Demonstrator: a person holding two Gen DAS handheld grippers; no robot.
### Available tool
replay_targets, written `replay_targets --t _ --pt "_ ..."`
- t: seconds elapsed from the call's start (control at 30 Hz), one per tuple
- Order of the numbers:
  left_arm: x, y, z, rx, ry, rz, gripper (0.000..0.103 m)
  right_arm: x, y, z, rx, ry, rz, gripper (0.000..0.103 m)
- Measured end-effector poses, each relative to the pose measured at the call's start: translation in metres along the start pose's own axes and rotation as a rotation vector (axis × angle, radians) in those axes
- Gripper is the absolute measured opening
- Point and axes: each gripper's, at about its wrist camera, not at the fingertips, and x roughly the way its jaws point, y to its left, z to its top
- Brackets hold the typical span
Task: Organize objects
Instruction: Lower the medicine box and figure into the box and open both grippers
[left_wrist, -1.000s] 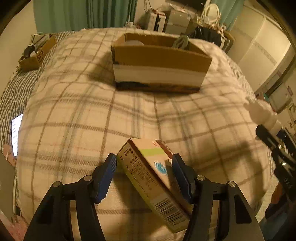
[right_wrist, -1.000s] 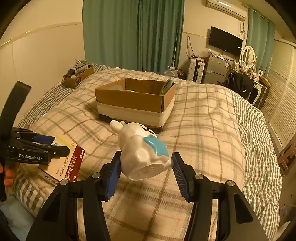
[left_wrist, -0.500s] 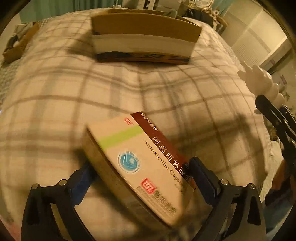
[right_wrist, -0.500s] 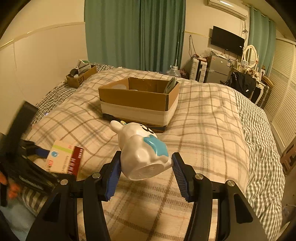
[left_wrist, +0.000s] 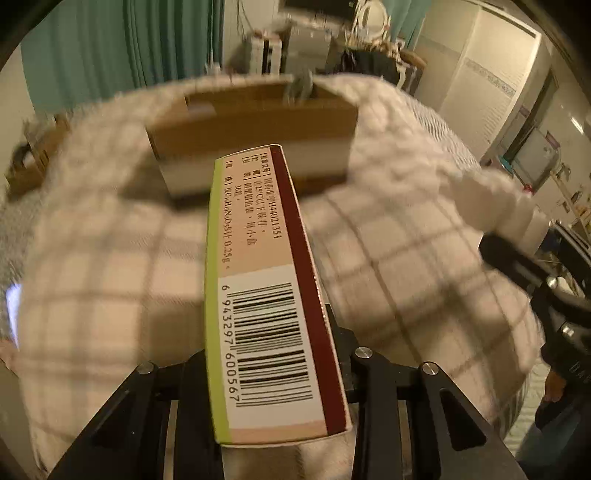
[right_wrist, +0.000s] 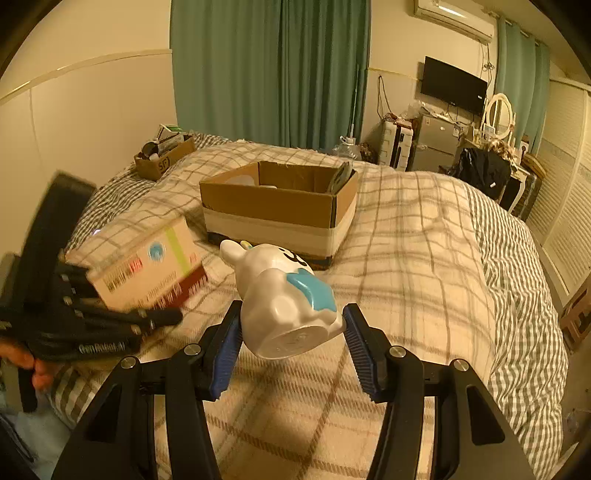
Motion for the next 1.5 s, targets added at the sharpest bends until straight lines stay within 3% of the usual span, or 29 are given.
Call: replay_targets --t 0.2,0.43,0.6,0.8,0.93,1.13,1.27,1.4,1.47,1.5 --pt "-0.03 0.01 0.049 0.074 -0.147 0.101 0.031 -0.007 0.003 0.038 -0.056 -0.061 -0.046 0.053" --pt "-0.06 0.02 0.128 0.124 -0.328 0.176 0.031 -0.006 0.008 0.137 -0.136 -0.178 -0.072 0.053" --pt "-0.049 0.034 0.182 0.105 -0.369 0.174 0.031 0.03 0.002 0.201 -0.127 -0.183 -0.092 0.053" --pt "0.003 0.06 0.227 0.068 -0.331 0.159 0.031 0.099 -0.018 0.245 -0.077 -0.12 -0.102 0.053" --pt "0.048 0.069 0.233 0.057 -0.268 0.133 0.031 0.149 -0.027 0.254 -0.056 -0.052 -0.082 0.053" --pt "0.107 0.082 0.229 0.052 -0.176 0.106 0.031 0.222 -0.036 0.233 -0.035 0.057 -0.04 0.053" --pt "0.134 0.093 0.225 0.032 -0.127 0.074 0.032 0.249 -0.043 0.217 -0.008 0.085 0.01 0.053" --pt "0.14 0.094 0.227 0.032 -0.127 0.047 0.032 0.258 -0.046 0.203 0.032 0.096 0.039 0.054" --pt "0.135 0.093 0.227 0.032 -0.137 0.024 0.039 0.256 -0.048 0.202 0.045 0.084 0.047 0.069" --pt "0.133 0.093 0.226 0.034 -0.139 0.018 0.046 0.252 -0.05 0.202 0.057 0.066 0.046 0.072"
